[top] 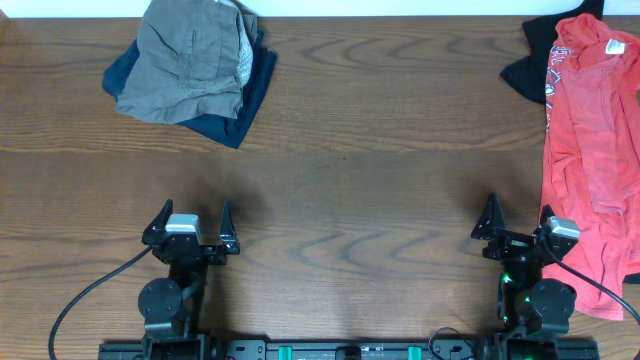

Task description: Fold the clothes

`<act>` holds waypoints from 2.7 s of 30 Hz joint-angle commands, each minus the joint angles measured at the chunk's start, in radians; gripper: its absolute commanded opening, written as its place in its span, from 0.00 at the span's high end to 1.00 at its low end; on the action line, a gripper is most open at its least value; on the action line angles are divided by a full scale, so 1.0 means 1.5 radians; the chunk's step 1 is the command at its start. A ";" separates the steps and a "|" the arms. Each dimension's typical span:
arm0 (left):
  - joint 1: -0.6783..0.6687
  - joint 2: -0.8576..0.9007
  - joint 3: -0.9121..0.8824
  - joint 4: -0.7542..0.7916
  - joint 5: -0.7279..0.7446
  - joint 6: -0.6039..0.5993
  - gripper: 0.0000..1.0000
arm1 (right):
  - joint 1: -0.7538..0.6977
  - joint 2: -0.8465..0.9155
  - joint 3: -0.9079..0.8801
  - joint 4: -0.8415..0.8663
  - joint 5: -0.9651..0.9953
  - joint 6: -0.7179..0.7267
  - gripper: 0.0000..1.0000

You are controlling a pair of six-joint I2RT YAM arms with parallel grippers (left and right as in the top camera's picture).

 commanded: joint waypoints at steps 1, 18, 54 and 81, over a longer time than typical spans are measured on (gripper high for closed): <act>-0.001 -0.004 -0.009 -0.025 0.012 -0.006 0.02 | 0.004 -0.005 -0.001 0.000 0.005 0.008 0.01; -0.001 -0.004 -0.009 -0.014 0.013 -0.006 0.02 | 0.004 -0.004 -0.001 -0.002 -0.043 0.006 0.01; -0.002 0.669 0.749 -0.472 0.045 0.032 0.02 | 0.004 0.819 0.805 -0.297 -0.253 -0.206 0.01; -0.061 1.018 0.805 -0.380 0.164 0.064 0.02 | -0.317 1.256 0.928 -0.166 -0.126 -0.333 0.10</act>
